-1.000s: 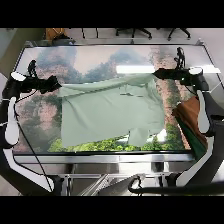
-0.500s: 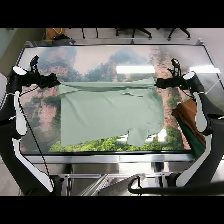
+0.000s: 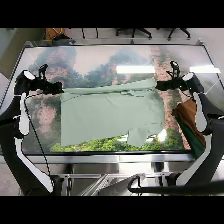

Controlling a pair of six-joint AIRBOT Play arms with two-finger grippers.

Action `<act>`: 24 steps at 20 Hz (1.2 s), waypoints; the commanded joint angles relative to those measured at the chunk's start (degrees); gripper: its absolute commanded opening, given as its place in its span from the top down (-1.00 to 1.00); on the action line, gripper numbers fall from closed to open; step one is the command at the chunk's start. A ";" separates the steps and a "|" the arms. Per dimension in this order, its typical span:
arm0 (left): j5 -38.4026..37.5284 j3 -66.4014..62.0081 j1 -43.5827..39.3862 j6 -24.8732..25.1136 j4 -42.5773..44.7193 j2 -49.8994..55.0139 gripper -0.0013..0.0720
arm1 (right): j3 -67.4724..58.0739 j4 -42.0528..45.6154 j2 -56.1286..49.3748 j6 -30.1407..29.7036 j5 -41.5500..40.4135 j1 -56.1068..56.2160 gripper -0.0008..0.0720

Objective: Fold the shirts.

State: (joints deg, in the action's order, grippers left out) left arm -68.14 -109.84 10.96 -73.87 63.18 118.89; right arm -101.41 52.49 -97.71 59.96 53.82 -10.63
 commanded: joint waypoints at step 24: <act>-1.16 66.25 3.04 -8.52 4.48 -37.81 -0.15 | 43.93 13.20 40.52 17.33 19.52 -12.52 0.13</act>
State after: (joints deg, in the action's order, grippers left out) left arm -75.20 -49.23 14.06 -83.57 69.41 82.96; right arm -63.94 67.77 -60.99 76.42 73.25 -21.56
